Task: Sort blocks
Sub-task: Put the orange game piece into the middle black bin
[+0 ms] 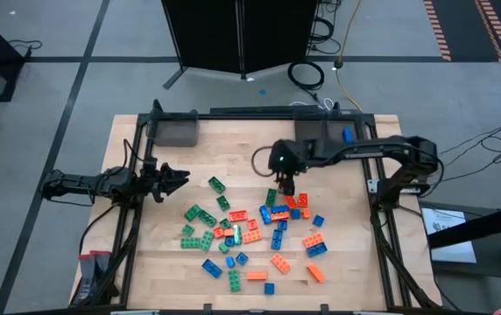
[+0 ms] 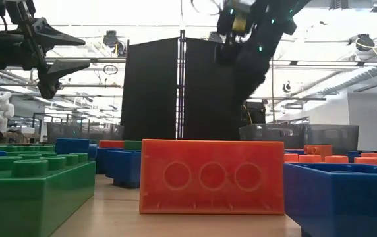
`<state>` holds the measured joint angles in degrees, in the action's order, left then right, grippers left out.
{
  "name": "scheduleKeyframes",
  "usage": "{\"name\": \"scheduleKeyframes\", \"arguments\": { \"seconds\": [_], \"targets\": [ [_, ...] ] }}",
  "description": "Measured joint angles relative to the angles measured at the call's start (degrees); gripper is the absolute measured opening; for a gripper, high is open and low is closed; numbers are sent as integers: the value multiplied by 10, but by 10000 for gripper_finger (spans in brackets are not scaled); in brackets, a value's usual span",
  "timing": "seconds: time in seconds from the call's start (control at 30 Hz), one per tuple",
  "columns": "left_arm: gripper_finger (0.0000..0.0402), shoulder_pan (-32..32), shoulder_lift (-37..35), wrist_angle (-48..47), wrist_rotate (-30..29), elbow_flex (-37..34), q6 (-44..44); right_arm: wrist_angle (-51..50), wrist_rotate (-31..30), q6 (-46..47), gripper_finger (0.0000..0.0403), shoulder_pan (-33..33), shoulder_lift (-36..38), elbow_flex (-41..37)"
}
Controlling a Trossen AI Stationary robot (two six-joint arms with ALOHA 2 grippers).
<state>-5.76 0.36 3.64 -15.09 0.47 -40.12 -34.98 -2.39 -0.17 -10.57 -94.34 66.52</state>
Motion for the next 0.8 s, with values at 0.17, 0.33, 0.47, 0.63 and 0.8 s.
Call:
{"name": "scheduleKeyframes", "arguments": {
  "seconds": [0.17, 0.33, 0.47, 0.63, 0.8],
  "targets": [
    [215, 0, 0, 0, 0, 0, 0, -48, -7, 163, 281, 8, -53, 0],
    [215, 0, 0, 0, 0, 0, 0, -64, -5, 271, 281, 38, -85, 0],
    [215, 0, 0, -1, 0, 0, 0, -65, -15, 312, 281, 67, -87, 0],
    [215, 0, 0, -1, 0, 0, 0, -78, -59, 365, 281, 88, -87, 0],
    [215, 0, 0, -1, -1, 0, 0, -66, -66, 414, 281, 99, -87, -25]
  ]
}}
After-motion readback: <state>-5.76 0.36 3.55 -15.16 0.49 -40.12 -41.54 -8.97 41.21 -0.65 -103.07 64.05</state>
